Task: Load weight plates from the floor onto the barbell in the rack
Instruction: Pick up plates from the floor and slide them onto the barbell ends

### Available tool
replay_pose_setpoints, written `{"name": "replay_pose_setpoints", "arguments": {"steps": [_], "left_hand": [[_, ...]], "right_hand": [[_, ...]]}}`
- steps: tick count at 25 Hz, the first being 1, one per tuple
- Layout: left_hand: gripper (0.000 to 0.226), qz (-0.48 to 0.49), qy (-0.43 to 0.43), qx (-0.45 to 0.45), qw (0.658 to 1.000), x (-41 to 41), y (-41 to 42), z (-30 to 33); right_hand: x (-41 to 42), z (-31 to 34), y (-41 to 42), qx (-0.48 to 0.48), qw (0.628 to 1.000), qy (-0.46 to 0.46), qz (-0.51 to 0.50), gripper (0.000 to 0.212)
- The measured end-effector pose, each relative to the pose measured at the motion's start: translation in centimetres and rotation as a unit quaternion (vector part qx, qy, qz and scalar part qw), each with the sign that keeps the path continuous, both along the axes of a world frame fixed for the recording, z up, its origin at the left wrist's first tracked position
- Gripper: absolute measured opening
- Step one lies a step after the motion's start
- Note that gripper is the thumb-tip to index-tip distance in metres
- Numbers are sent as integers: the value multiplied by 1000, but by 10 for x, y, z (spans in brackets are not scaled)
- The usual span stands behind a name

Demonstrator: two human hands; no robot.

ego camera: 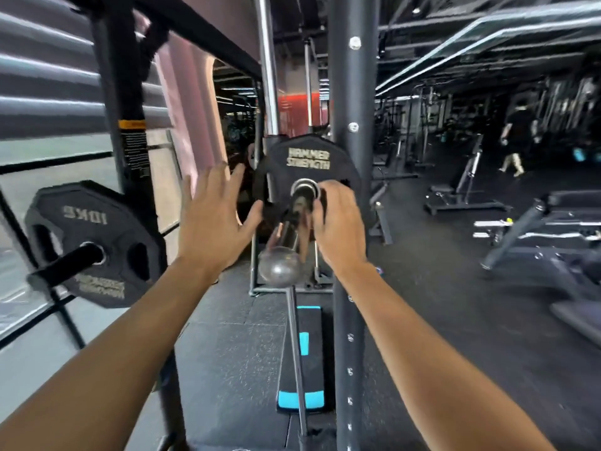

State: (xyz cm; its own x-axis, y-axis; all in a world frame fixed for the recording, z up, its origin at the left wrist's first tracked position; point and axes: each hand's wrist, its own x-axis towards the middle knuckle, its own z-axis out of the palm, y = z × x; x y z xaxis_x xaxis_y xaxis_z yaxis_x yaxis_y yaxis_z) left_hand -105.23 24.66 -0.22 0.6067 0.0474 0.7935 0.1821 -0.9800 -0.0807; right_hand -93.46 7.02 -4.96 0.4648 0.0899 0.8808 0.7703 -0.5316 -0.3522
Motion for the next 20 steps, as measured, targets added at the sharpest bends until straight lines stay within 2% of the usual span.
{"name": "replay_pose_setpoints", "arguments": {"steps": [4,7,10,14,20], "left_hand": [[67,18,29,-8,999,-7,-15,-23],[75,18,63,-30,997,-27,-24,-54],[63,20,56,-35,998,-55,-36,-89],[63,41,77,-65,994,-116,-19,-140],[63,192,123,-146,963,-248,61,-219]], "right_hand": [[-11,-19,-22,-26,999,16,-27,38],[-33,-49,-35,-44,994,71,-65,47],[-73,-92,-35,-123,983,122,-68,52],[-141,-144,-1,-207,968,140,36,55],[-229,-198,90,-280,935,144,166,59]]}}
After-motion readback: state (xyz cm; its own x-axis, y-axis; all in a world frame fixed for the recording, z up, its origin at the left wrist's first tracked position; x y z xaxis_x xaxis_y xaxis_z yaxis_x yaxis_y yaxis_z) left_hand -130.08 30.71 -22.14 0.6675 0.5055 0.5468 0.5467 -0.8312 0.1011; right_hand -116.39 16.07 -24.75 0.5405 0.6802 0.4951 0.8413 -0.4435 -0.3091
